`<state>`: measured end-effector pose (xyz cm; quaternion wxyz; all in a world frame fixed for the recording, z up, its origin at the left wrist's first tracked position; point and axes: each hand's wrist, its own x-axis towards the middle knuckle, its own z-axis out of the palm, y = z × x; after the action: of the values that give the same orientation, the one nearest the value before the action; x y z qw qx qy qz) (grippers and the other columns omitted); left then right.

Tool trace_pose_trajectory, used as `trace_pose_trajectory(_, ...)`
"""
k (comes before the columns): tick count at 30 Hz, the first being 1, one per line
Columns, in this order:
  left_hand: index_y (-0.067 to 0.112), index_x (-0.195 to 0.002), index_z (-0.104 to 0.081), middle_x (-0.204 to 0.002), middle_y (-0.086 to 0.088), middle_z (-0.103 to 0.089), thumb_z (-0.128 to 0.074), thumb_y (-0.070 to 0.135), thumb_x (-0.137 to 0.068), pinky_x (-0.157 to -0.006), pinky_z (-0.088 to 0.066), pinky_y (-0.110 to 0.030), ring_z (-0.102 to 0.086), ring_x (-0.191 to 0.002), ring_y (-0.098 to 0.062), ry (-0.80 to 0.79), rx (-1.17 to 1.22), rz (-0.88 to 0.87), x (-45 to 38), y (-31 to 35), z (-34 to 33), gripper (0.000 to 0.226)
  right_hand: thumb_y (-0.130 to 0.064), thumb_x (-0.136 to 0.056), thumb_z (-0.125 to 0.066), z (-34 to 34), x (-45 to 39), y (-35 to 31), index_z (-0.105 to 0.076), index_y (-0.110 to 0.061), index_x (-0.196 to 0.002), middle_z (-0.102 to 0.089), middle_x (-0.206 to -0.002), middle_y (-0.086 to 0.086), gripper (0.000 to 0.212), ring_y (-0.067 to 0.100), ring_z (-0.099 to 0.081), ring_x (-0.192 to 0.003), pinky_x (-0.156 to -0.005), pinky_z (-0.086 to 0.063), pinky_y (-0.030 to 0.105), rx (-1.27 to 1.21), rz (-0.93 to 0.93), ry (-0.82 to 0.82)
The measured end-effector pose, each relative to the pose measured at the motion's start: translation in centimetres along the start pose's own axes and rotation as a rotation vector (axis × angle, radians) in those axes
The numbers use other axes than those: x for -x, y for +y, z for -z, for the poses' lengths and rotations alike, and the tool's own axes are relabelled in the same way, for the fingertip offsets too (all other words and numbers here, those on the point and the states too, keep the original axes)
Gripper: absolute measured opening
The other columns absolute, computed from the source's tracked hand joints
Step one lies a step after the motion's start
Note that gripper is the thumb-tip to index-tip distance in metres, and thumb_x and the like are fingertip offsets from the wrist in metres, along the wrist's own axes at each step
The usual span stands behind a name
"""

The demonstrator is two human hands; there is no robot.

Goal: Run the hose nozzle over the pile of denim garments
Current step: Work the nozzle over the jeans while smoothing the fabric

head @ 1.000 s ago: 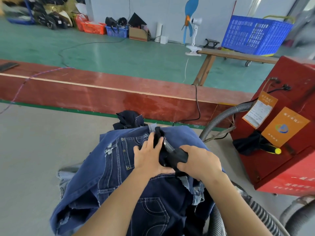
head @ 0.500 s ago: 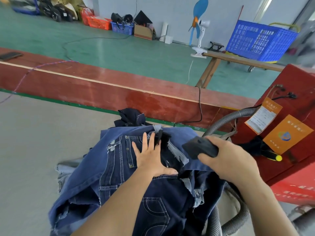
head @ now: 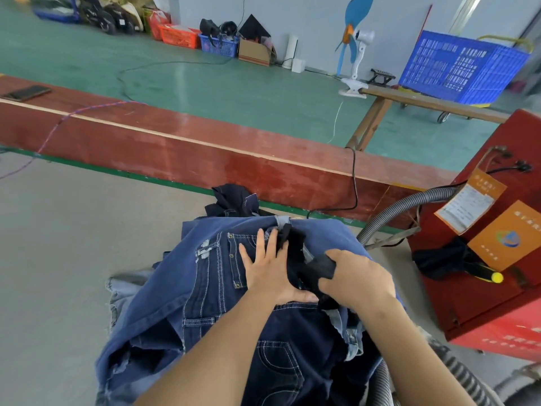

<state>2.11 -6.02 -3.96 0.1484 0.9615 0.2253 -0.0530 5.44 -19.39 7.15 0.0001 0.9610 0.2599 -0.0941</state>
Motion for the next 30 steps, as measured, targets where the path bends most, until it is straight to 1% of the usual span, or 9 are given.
trace_pose_trajectory(3,0.03,-0.154,0.005,-0.159,0.001,0.025,-0.055,0.093,-0.049,-0.107,0.017,-0.066,0.033,-0.141,-0.03,0.001,-0.005,0.007,0.0,0.1,0.0,0.136,-0.04,-0.084,-0.058,1.1,0.7,1.0,-0.054,-0.034,-0.118,-0.055,-0.079,-0.008,0.034,0.019,-0.055,-0.077,-0.057,-0.041,0.026,-0.005,-0.005,-0.073)
trace_pose_trajectory(6,0.029,-0.154,0.004,-0.159,0.0,0.024,-0.056,0.092,-0.05,-0.106,0.018,-0.065,0.033,-0.141,-0.03,0.003,0.003,0.003,0.1,0.0,0.0,0.135,-0.044,-0.077,-0.062,3.1,1.7,2.2,-0.059,-0.035,-0.104,-0.064,-0.08,-0.008,0.028,0.018,-0.063,-0.076,-0.069,-0.053,0.031,-0.073,-0.024,-0.097)
trace_pose_trajectory(8,0.027,-0.154,0.002,-0.159,0.0,0.024,-0.057,0.091,-0.051,-0.107,0.017,-0.066,0.032,-0.141,-0.03,0.003,0.008,-0.004,0.1,0.0,0.1,0.135,-0.044,-0.077,-0.062,4.1,2.2,2.5,-0.058,-0.036,-0.098,-0.065,-0.075,-0.009,0.023,0.017,-0.063,-0.068,-0.064,-0.053,0.032,-0.146,-0.026,0.023)
trace_pose_trajectory(10,0.027,-0.154,0.002,-0.159,0.0,0.024,-0.056,0.092,-0.052,-0.106,0.017,-0.066,0.032,-0.142,-0.03,0.006,0.002,-0.006,0.2,0.0,0.1,0.134,-0.044,-0.08,-0.061,4.5,2.3,1.9,-0.056,-0.04,-0.104,-0.062,-0.077,-0.012,0.025,0.017,-0.059,-0.069,-0.056,-0.044,0.029,-0.18,-0.013,0.207)
trace_pose_trajectory(12,0.026,-0.154,0.002,-0.159,0.0,0.024,-0.055,0.092,-0.052,-0.106,0.018,-0.066,0.032,-0.142,-0.03,0.003,-0.006,-0.003,0.3,0.0,0.2,0.134,-0.043,-0.083,-0.059,4.3,1.8,0.6,-0.053,-0.042,-0.113,-0.06,-0.081,-0.01,0.031,0.02,-0.056,-0.073,-0.055,-0.038,0.028,-0.171,-0.005,0.284)
trace_pose_trajectory(16,0.028,-0.154,0.004,-0.158,0.0,0.026,-0.055,0.092,-0.052,-0.106,0.018,-0.066,0.033,-0.141,-0.03,-0.002,0.003,-0.004,0.2,-0.1,0.2,0.134,-0.036,-0.086,-0.057,2.1,0.3,-1.1,-0.053,-0.029,-0.111,-0.054,-0.078,-0.006,0.026,0.021,-0.052,-0.073,-0.051,-0.035,0.024,-0.087,0.032,0.159)
trace_pose_trajectory(20,0.031,-0.153,0.004,-0.159,0.0,0.024,-0.055,0.093,-0.05,-0.105,0.019,-0.066,0.033,-0.141,-0.03,-0.003,0.006,-0.005,0.1,-0.1,0.0,0.134,-0.036,-0.087,-0.055,0.7,0.3,-0.6,-0.054,-0.031,-0.119,-0.056,-0.081,-0.006,0.032,0.019,-0.053,-0.07,-0.046,-0.031,0.022,0.016,0.024,-0.019)
trace_pose_trajectory(25,0.031,-0.153,0.004,-0.159,0.001,0.023,-0.055,0.094,-0.047,-0.106,0.018,-0.066,0.031,-0.142,-0.03,-0.004,0.018,-0.018,-0.1,-0.1,-0.2,0.137,-0.041,-0.084,-0.058,0.9,0.4,0.6,-0.055,-0.035,-0.115,-0.053,-0.073,-0.01,0.032,0.018,-0.055,-0.069,-0.058,-0.044,0.026,-0.005,0.006,-0.081)
trace_pose_trajectory(30,0.034,-0.152,0.009,-0.159,0.003,0.024,-0.051,0.097,-0.044,-0.105,0.022,-0.065,0.033,-0.142,-0.027,-0.109,0.109,-0.027,-0.5,-0.6,0.5,0.139,-0.038,-0.075,-0.069,3.3,0.8,3.2,-0.065,-0.034,-0.095,-0.066,-0.075,-0.007,0.02,0.017,-0.063,-0.071,-0.077,-0.055,0.037,-0.324,-0.028,-0.112)
